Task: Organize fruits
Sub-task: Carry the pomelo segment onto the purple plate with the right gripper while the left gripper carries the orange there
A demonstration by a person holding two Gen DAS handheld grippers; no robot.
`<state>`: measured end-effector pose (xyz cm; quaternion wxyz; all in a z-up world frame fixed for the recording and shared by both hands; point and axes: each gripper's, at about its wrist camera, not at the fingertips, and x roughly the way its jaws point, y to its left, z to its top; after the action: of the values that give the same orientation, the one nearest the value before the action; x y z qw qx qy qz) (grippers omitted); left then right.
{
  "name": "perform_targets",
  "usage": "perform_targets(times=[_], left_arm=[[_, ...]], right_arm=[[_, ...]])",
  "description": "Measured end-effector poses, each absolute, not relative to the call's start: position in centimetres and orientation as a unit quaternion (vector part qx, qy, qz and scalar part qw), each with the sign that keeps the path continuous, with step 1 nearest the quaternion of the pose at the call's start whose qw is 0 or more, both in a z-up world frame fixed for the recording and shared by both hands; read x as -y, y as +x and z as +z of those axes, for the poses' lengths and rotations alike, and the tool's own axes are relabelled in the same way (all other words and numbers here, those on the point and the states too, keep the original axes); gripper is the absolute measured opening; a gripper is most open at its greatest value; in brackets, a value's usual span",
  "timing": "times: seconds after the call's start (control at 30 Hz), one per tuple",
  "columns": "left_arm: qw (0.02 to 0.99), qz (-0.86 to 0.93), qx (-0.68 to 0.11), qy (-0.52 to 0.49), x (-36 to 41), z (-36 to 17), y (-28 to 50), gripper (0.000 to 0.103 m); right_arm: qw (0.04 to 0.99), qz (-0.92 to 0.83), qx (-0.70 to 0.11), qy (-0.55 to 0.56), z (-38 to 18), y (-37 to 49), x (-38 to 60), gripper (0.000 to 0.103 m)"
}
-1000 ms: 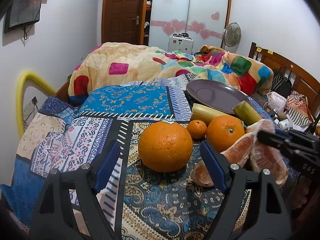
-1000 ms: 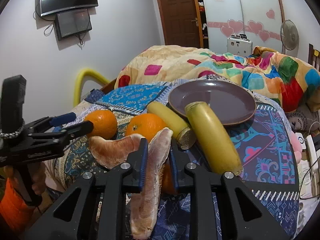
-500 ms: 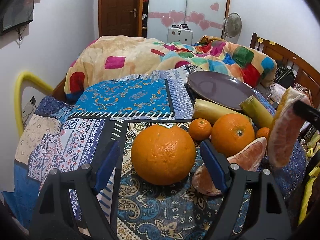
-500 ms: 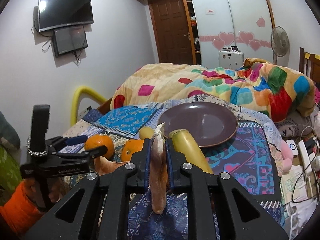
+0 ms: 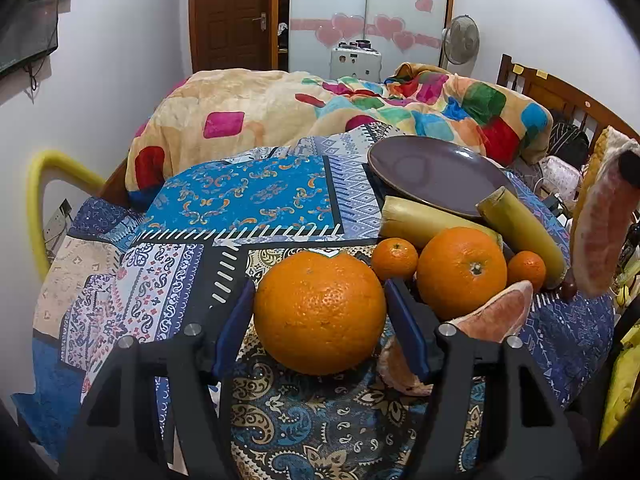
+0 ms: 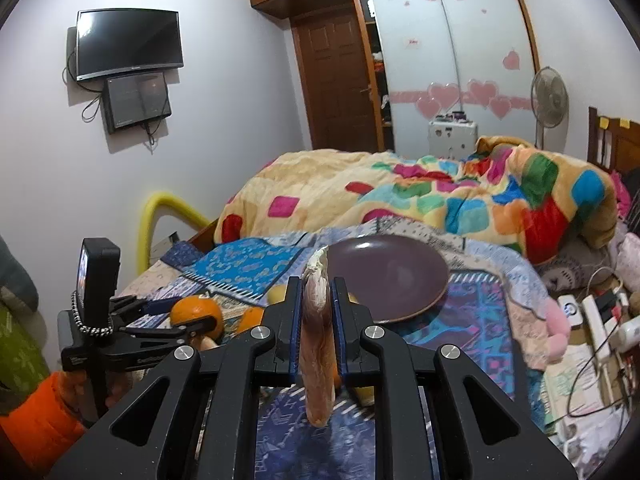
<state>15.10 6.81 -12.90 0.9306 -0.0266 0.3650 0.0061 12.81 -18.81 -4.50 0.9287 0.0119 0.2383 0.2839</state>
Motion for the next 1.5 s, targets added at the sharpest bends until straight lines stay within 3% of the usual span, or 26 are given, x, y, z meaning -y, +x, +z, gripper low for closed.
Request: perform_targets(times=[0.7,1.23,1.5], left_arm=[[0.95,-0.005,-0.311,0.002,-3.9,-6.7,19.7,0.066],[0.946,-0.022,-0.323,0.033,-1.1,-7.0,27.0,0.066],[0.932,-0.03,-0.358,0.05,-0.4,-8.6,30.2,0.066]], right_arm=[[0.954,0.216,-0.206,-0.012,-2.5,16.6,21.6,0.013],[0.947,0.227,-0.225,-0.025,-3.7,22.1,20.4,0.013],[0.927,0.244,-0.283,-0.035,-6.3,25.9,19.2,0.013]])
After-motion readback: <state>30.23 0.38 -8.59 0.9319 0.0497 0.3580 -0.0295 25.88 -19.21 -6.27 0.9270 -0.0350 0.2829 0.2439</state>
